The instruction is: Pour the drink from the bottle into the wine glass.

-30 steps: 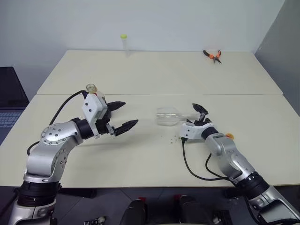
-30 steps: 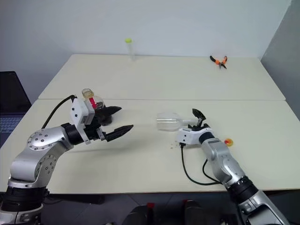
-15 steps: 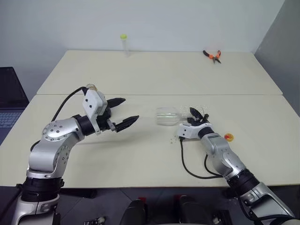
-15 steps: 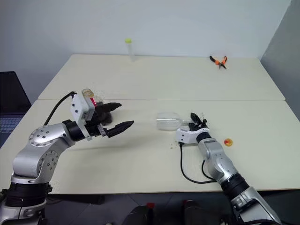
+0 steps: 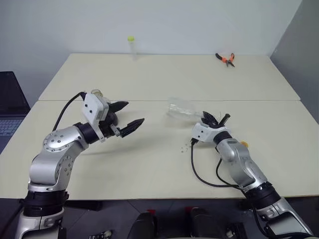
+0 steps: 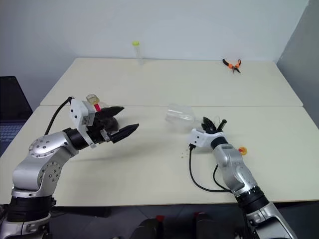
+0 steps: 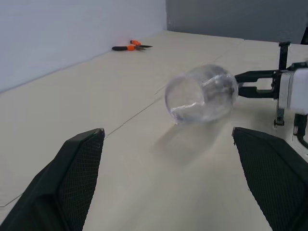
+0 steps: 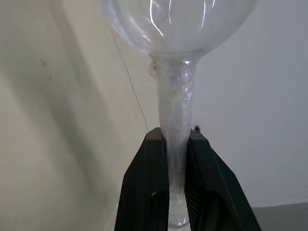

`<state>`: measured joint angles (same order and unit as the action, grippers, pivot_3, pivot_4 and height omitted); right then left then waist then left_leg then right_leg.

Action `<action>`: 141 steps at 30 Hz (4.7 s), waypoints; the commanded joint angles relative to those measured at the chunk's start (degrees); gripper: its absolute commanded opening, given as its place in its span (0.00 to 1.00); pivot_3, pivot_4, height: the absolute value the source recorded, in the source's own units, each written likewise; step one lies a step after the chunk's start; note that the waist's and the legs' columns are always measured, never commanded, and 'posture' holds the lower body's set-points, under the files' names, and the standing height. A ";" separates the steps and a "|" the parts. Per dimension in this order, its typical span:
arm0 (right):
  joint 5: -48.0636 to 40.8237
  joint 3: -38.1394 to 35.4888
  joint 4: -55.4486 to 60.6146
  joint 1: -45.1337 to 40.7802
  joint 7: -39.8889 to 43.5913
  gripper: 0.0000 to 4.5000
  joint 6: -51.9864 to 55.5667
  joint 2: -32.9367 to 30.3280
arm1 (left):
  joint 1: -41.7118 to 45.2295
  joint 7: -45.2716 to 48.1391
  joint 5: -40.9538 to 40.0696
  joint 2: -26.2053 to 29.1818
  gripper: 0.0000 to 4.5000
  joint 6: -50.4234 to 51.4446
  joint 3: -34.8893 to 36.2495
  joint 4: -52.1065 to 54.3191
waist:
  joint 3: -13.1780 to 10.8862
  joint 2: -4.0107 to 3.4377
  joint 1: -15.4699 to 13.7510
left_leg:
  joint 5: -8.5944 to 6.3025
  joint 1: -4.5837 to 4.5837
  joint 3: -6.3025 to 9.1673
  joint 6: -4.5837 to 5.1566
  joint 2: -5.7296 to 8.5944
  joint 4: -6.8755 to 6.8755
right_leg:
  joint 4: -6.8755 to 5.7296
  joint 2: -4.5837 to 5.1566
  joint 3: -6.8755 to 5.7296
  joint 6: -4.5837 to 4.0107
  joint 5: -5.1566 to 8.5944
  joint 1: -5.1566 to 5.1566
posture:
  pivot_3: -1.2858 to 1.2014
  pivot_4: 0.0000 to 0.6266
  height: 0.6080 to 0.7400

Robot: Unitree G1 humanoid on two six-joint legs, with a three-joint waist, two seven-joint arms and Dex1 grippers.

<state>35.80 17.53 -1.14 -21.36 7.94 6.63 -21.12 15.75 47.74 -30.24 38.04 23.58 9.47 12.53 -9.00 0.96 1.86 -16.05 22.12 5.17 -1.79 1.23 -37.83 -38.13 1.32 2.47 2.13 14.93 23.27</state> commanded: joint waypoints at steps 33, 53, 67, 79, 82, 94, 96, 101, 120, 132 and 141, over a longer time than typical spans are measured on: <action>-37.96 -8.42 -30.14 -6.04 17.90 0.34 -26.80 17.76 | 0.60 9.87 -8.13 8.51 1.00 5.97 5.07 2.07 | -0.13 -0.17 0.39 | -0.03 -0.10 -0.02 -0.02 -0.01 0.05 | -0.03 -0.02 0.04 -0.01 0.00 -0.01 | 0.52 0.24 1.00; -27.59 -6.16 -26.77 -5.23 11.48 0.87 -19.81 12.67 | 1.14 9.22 -7.06 7.64 1.00 4.93 4.64 1.32 | -0.11 -0.15 0.50 | -0.03 -0.10 -0.03 -0.02 -0.01 0.04 | -0.05 -0.03 0.04 -0.01 0.00 -0.01 | 0.52 0.24 1.00; -29.65 -4.98 -19.64 -1.58 15.23 0.87 -14.69 12.20 | 1.38 8.99 -6.37 6.73 1.00 3.61 4.71 1.03 | -0.10 -0.14 0.50 | -0.03 -0.13 -0.02 -0.01 -0.02 0.05 | -0.04 -0.03 0.04 -0.01 0.00 -0.04 | 0.52 0.24 1.00; -38.97 -7.54 13.11 13.66 25.37 0.87 -6.04 2.48 | 0.48 6.19 -8.93 4.86 1.00 4.37 6.00 6.61 | -0.12 -0.15 -0.03 | -0.05 -0.09 0.01 0.00 -0.01 0.00 | -0.01 0.00 0.02 -0.01 0.01 -0.07 | 0.52 0.24 1.00; -41.95 -9.04 18.87 15.82 26.89 0.87 -6.15 0.34 | 0.13 4.64 -9.59 4.49 1.00 4.78 6.37 8.51 | -0.12 -0.15 -0.03 | -0.05 -0.09 0.01 0.01 -0.02 0.01 | 0.00 0.00 0.02 0.00 0.01 -0.07 | 0.52 0.24 1.00; -63.50 -13.18 38.21 14.71 33.41 0.87 13.29 -8.89 | -13.08 -6.87 -9.78 -2.29 1.00 4.59 9.33 16.67 | -0.11 -0.13 -0.24 | -0.06 -0.09 0.17 0.01 -0.03 -0.02 | 0.04 0.08 -0.06 0.00 0.01 -0.15 | 0.52 0.24 1.00; -63.73 -13.21 38.39 13.85 33.17 0.87 14.23 -9.36 | -14.37 -11.71 -6.40 -5.54 1.00 1.65 9.87 16.34 | -0.11 -0.12 -0.29 | -0.06 -0.10 0.13 0.01 0.03 -0.02 | 0.04 0.08 -0.04 0.00 0.02 -0.16 | 0.52 0.24 1.00; -63.80 -13.07 37.66 11.38 32.52 0.87 15.89 -9.36 | -13.71 -23.75 5.55 -11.51 1.00 -6.84 10.92 10.72 | -0.08 -0.07 -0.44 | -0.06 -0.10 0.18 0.00 -0.02 -0.02 | 0.06 0.07 -0.08 0.00 0.01 -0.17 | 0.52 0.24 1.00; -69.86 -13.91 38.54 3.69 31.33 0.87 23.38 -9.22 | 6.38 -29.90 16.57 -12.37 1.00 -9.81 6.07 -21.14 | -0.05 -0.01 -0.37 | -0.06 -0.05 0.19 0.00 0.06 -0.06 | 0.04 0.04 -0.14 0.00 0.01 -0.13 | 0.52 0.24 1.00; -69.44 -14.81 39.26 3.68 29.07 0.88 23.16 -8.66 | 15.84 -24.80 15.97 -11.93 0.60 -13.06 5.44 -34.85 | -0.05 0.00 -0.35 | -0.05 -0.03 0.22 -0.01 0.06 -0.06 | 0.02 0.05 -0.15 0.00 0.01 -0.10 | 0.52 0.24 1.00; -68.99 -15.84 41.86 5.66 25.33 0.88 23.15 -7.79 | 18.41 -15.07 16.28 -9.65 0.29 -13.89 0.39 -25.12 | -0.07 0.03 -0.37 | -0.04 0.16 0.31 -0.03 0.05 -0.10 | 0.04 0.06 -0.21 0.00 0.01 -0.02 | 0.52 0.24 1.00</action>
<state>-32.74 3.27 38.19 -15.96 34.56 30.43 -29.26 30.87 30.46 -13.79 27.23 11.98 10.81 -18.35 -9.08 0.99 1.50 -16.09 22.36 5.53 -1.83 1.28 -37.96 -38.09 1.39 2.23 2.13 14.93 23.28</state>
